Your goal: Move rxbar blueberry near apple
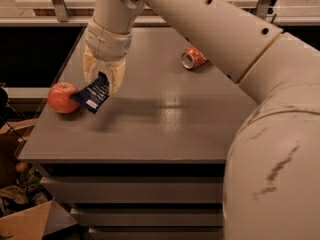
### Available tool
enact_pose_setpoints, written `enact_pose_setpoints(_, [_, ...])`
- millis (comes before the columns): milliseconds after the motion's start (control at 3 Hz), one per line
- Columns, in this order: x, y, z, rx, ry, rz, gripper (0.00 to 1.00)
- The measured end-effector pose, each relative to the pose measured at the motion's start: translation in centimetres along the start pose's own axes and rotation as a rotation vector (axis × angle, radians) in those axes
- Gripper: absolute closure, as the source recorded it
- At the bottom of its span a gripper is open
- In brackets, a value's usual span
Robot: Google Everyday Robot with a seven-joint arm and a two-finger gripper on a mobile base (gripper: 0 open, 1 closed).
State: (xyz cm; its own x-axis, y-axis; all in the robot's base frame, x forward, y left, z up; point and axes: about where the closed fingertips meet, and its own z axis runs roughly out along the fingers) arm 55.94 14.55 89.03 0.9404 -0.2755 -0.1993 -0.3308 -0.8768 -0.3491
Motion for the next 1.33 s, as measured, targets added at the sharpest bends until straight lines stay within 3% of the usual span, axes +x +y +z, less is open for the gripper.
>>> enact_pose_setpoints(333, [-0.37,-0.66,0.76,-0.009,-0.013,-0.006,0.82])
enact_pose_setpoints(1333, [0.17,-1.27,1.72,-0.026,-0.005,0.007,0.12])
